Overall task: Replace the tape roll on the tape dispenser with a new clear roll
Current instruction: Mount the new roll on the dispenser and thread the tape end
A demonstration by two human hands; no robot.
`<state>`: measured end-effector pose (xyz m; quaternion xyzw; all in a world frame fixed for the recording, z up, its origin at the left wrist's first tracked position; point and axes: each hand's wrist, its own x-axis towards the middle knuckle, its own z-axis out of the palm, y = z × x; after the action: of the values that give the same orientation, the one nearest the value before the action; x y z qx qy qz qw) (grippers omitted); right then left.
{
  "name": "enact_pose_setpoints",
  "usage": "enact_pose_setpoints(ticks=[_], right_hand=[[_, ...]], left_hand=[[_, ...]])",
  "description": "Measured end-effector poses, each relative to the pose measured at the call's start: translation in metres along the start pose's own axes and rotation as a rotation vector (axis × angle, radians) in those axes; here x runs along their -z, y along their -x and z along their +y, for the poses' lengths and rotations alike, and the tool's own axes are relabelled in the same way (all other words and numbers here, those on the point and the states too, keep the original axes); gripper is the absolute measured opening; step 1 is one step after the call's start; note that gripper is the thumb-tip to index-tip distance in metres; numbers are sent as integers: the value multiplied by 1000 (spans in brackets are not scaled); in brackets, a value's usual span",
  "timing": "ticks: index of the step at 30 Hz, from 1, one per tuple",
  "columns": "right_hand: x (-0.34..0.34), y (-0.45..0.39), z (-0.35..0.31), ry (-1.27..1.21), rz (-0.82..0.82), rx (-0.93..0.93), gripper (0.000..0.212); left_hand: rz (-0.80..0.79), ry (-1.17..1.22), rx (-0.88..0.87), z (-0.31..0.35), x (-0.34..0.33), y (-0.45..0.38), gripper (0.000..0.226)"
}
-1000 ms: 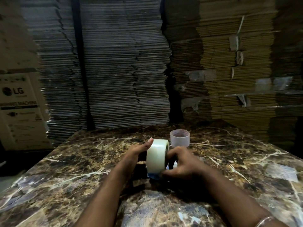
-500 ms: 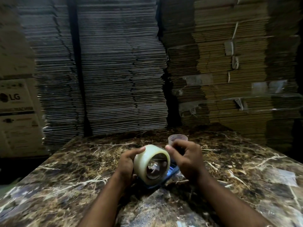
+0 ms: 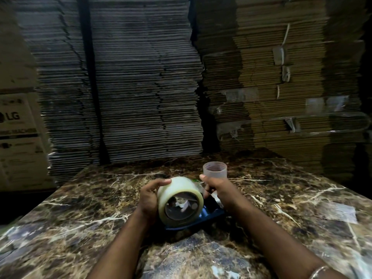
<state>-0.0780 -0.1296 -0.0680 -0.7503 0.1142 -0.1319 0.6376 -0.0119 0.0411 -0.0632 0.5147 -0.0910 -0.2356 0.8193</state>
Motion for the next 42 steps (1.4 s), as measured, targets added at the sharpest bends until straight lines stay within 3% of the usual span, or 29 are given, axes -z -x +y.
enact_pose_setpoints(ticks=[15, 18, 23, 28, 34, 42], right_hand=[[6, 4, -3, -95, -169, 8, 19], [7, 0, 1, -147, -152, -34, 26], [7, 2, -5, -105, -107, -109, 37], [10, 3, -4, -50, -68, -179, 11], [13, 6, -6, -17, -64, -209, 9], [19, -3, 3, -93, -40, -277, 8]], left_hand=[[-31, -54, -20, -1, 1, -1, 45], [-19, -32, -52, 0, 2, 0, 32], [14, -48, -54, -3, 7, -4, 37], [-10, -46, -55, -5, 9, -5, 34], [23, -18, -27, -5, 11, -8, 42], [-49, 18, -44, -5, 16, -13, 47]])
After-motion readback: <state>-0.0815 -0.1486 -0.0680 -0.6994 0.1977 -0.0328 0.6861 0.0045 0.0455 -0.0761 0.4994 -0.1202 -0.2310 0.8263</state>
